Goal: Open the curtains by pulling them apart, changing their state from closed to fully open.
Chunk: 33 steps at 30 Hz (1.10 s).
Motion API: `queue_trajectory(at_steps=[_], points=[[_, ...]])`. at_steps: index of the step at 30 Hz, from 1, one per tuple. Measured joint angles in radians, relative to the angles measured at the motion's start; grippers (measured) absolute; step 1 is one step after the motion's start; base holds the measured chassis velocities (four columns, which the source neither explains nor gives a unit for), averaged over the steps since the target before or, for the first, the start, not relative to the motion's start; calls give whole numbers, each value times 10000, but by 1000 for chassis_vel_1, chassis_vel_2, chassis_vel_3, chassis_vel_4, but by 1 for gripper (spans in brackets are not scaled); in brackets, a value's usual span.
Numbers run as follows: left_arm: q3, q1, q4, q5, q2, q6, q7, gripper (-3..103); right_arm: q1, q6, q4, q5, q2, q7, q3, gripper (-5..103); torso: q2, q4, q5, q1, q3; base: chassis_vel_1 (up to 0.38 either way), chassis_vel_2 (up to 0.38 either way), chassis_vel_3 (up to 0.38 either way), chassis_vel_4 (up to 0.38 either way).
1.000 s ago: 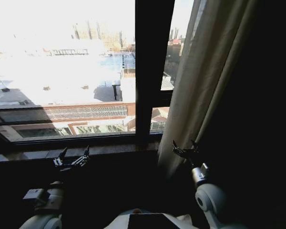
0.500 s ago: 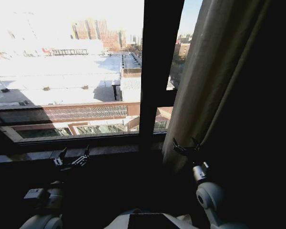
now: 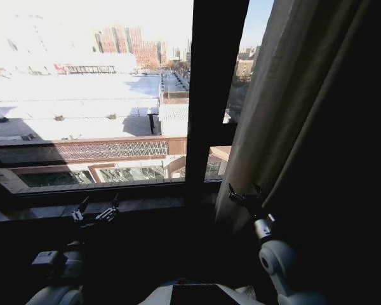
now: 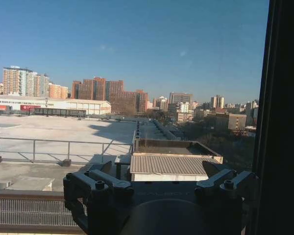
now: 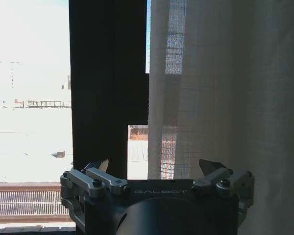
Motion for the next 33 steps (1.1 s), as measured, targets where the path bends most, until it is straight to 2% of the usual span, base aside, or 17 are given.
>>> queue_trajectory(at_steps=[5,10,23,31,33], points=[[87,93,0,92,19,-47,0,100,652,-196,-422,672,-78,9,-151,100,2,0,-1,-5,-2,-39,17,46,-16],[96,306,0,224,99,-125,0,100,1192,-236,-957,701,18,117,-298,100,6,0,-3,-12,-5,0,0,0,0],[87,541,0,466,208,-111,-1,100,3207,-321,-3070,-3,410,843,-589,100,4,0,-3,-9,-3,0,0,0,0],[103,540,0,471,198,-91,0,100,3763,-327,-3587,-237,392,1013,-636,100,4,0,-2,-8,-3,0,0,0,0],[135,537,0,494,167,-90,-1,100,3931,-311,-3729,-250,380,1118,-700,92,4,-1,-1,-8,-2,0,0,0,0]])
